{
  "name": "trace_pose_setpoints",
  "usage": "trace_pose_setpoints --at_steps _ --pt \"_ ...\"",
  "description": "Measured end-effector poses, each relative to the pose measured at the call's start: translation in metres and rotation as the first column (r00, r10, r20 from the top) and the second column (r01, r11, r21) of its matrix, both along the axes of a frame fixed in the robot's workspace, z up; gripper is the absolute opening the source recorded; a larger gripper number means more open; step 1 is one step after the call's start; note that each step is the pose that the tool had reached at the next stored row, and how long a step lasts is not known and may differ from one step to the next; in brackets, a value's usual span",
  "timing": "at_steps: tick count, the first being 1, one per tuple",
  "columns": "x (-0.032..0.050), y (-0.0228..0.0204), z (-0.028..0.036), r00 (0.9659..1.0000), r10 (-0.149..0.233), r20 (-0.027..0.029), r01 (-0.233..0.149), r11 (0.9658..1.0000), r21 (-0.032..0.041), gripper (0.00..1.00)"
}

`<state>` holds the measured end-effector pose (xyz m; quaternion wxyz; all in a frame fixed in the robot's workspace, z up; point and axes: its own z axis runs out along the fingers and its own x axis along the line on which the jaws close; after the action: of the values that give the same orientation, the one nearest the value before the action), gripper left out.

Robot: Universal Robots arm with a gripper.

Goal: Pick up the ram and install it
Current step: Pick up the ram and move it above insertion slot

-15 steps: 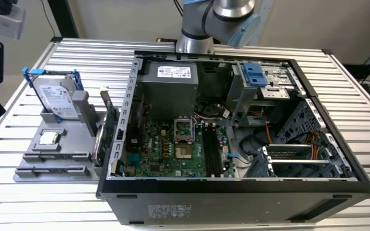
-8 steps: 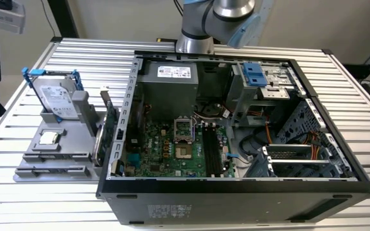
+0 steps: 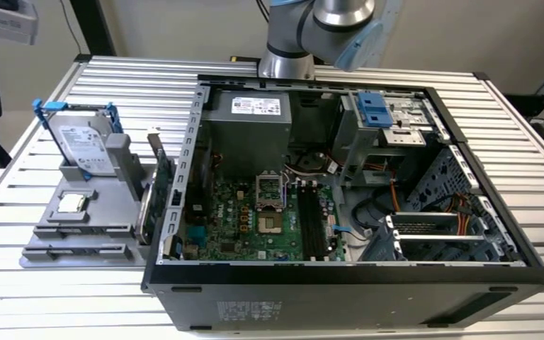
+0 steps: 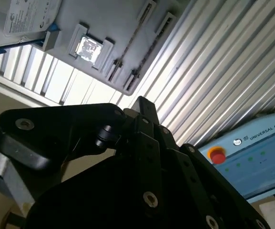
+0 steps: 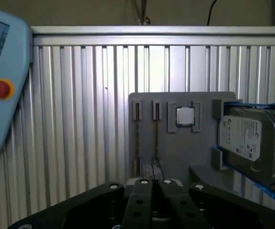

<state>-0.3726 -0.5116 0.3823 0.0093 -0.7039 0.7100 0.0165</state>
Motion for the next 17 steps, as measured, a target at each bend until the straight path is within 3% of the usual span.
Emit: trace_pose_setpoints --at_steps 6,10,17 --pt "0.0001 0.0013 -0.0021 0.9988 0.049 0.0006 -0.049 0.9987 0.0157 0.0" --pt "0.0 0.0024 -0.0038 0.9981 0.062 0.0001 -0.062 0.9979 0.0204 0.0" --pt "0.0 0.0024 -0.0038 0.9978 0.067 0.0002 -0.067 0.9976 0.0208 0.0"
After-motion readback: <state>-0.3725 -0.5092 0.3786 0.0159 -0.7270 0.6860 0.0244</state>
